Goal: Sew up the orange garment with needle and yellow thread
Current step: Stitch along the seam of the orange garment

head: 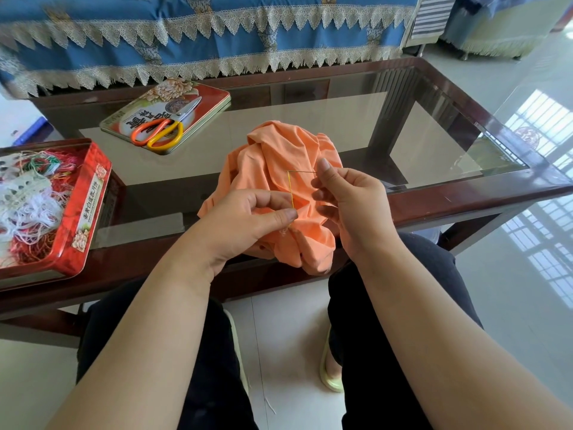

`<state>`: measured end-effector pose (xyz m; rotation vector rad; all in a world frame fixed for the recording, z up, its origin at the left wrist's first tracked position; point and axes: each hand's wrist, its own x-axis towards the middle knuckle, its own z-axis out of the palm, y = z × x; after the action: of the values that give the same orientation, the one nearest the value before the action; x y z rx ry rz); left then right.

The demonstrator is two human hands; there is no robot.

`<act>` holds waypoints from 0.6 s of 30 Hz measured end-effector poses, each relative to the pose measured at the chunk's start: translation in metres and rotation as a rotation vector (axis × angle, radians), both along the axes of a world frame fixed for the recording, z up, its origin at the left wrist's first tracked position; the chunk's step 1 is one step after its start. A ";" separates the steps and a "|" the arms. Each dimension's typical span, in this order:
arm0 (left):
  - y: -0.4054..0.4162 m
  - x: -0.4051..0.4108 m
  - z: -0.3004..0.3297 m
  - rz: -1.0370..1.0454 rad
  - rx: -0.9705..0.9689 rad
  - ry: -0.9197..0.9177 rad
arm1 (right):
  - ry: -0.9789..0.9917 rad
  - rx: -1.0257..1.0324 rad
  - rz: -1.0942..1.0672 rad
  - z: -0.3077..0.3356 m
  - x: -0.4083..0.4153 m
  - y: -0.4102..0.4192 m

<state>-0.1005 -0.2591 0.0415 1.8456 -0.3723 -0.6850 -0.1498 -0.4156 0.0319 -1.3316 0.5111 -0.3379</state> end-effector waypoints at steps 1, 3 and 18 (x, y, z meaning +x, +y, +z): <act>0.000 0.000 0.001 0.003 -0.012 0.016 | 0.002 0.016 -0.014 0.000 0.000 0.000; 0.002 0.000 0.001 -0.001 -0.018 0.022 | 0.006 0.061 -0.040 -0.001 0.002 -0.001; 0.000 -0.010 0.003 -0.051 0.009 0.034 | -0.149 0.768 -0.190 0.005 0.010 -0.006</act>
<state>-0.1107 -0.2591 0.0442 1.8361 -0.3962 -0.7529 -0.1402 -0.4212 0.0374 -0.5118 0.5654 -0.3449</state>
